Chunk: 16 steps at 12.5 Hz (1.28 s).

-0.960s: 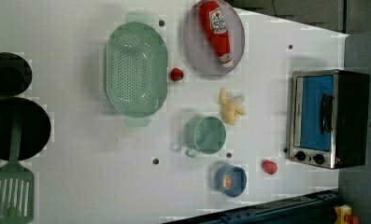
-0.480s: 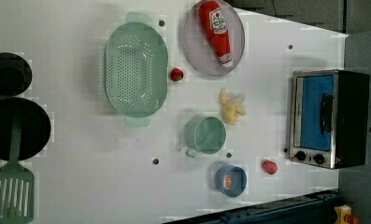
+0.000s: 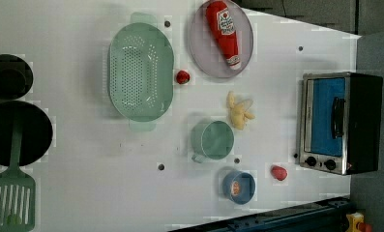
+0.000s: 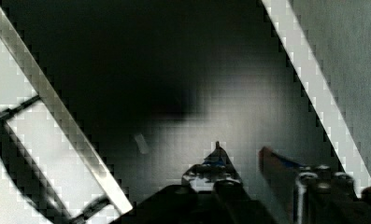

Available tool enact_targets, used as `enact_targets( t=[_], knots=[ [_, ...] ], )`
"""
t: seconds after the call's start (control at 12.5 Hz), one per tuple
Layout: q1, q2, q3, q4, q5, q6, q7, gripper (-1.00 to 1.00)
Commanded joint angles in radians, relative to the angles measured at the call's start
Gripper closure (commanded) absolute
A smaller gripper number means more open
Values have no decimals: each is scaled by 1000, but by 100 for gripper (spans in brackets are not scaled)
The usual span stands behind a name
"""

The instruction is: Pick banana from table and place on oven.

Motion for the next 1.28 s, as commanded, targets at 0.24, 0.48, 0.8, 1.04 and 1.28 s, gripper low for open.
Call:
enact_targets(
  t=[0.24, 0.48, 0.8, 1.04, 1.28],
  knots=[
    [13, -15, 11, 30, 28, -4, -101, -43],
    [18, -28, 20, 53, 28, -4, -102, -100],
    [56, -105, 55, 134, 13, -168, -66, -100],
    [91, -206, 150, 191, -4, -415, 213, -100],
    [104, -293, 309, 190, -10, -494, 565, -100]
  ],
)
